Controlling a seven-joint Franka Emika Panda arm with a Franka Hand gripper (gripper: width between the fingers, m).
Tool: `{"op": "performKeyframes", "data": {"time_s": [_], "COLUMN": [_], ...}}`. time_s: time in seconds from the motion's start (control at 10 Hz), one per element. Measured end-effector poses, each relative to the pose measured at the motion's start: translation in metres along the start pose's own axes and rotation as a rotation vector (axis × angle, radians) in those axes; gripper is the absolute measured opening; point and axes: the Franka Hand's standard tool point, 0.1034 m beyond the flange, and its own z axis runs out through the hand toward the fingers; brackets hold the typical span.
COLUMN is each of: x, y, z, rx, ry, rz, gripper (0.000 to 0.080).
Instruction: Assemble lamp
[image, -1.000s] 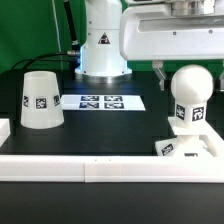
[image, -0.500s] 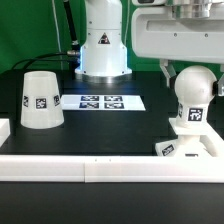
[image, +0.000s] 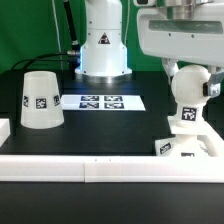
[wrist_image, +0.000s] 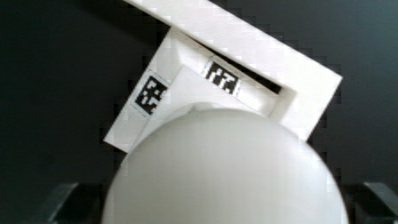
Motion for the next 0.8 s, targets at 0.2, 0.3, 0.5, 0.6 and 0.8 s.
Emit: {"op": "performKeyframes", "data": {"time_s": [0.2,0.3,0.5,0.6,0.8], "x": [-0.002,-0.0021,-0.0023,-0.0019,-0.006], "y": [-0.001,-0.0008,-0.0009,-0.001,0.0022], "z": [-0.0006,0.0002,0.0001,-0.0025,-0.0097], "rx": [0.003,0.002,0.002,0.006,0.011], "ry": [-0.004,-0.004,-0.004,-0.005,-0.003], "rz": [0.09,0.089,0.07,0.0,-0.095], "gripper": [0.0584,0.0584,0.0682,0.0696,0.0698]}}
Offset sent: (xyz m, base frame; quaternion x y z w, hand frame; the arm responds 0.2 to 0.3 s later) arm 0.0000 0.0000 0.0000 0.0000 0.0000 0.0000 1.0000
